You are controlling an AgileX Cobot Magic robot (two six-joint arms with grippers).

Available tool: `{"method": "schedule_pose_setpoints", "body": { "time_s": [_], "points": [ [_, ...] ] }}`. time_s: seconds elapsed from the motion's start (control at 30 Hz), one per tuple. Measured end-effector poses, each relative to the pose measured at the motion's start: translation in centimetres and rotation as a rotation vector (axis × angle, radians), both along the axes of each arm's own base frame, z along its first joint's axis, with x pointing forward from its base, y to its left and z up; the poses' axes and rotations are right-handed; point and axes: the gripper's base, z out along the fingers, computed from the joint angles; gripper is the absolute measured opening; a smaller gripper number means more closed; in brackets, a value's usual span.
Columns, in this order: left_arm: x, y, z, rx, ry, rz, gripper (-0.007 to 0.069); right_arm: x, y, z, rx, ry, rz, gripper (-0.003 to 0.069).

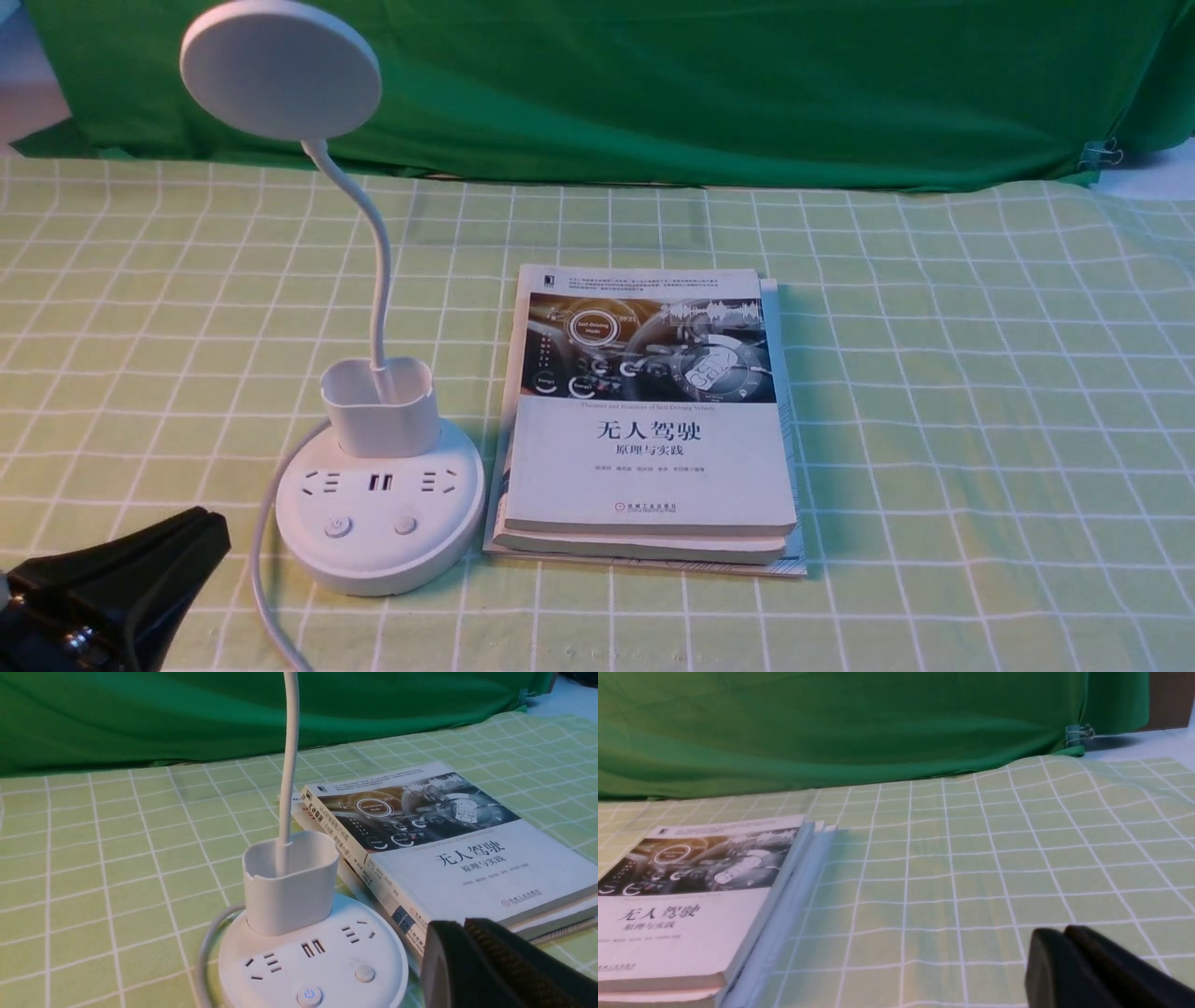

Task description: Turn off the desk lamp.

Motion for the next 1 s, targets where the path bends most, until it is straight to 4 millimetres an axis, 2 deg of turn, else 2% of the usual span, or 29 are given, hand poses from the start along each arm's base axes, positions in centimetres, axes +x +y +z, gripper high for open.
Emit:
{"method": "schedule_pose_setpoints", "body": {
  "time_s": [0.13,0.37,0.53,0.6,0.83,1.0],
  "points": [
    [-0.3,0.6,0.3,-0.015,-0.047,0.041,0.0006,0.0,0.0,0.0,0.000,-0.001,0.000,0.0029],
    [-2.0,3.0,0.2,-0.041,-0.212,0.284,0.0006,0.0,0.0,0.0,0.000,-0.001,0.000,0.0029],
    [-3.1,3.8,-1.4,-0.045,-0.267,0.397,0.0006,0.0,0.0,0.0,0.000,-0.001,0.000,0.0029],
    [-3.2,3.8,-1.6,-0.048,-0.263,0.405,0.0006,0.0,0.0,0.0,-0.001,-0.001,0.000,0.0029],
    [-3.4,3.8,-3.7,-0.021,-0.041,0.404,0.0006,0.0,0.0,0.0,0.000,-0.001,0.000,0.0029],
    [-3.4,3.8,-3.7,-0.025,-0.037,0.405,0.0006,0.0,0.0,0.0,0.001,-0.001,0.000,0.0029]
  ]
}}
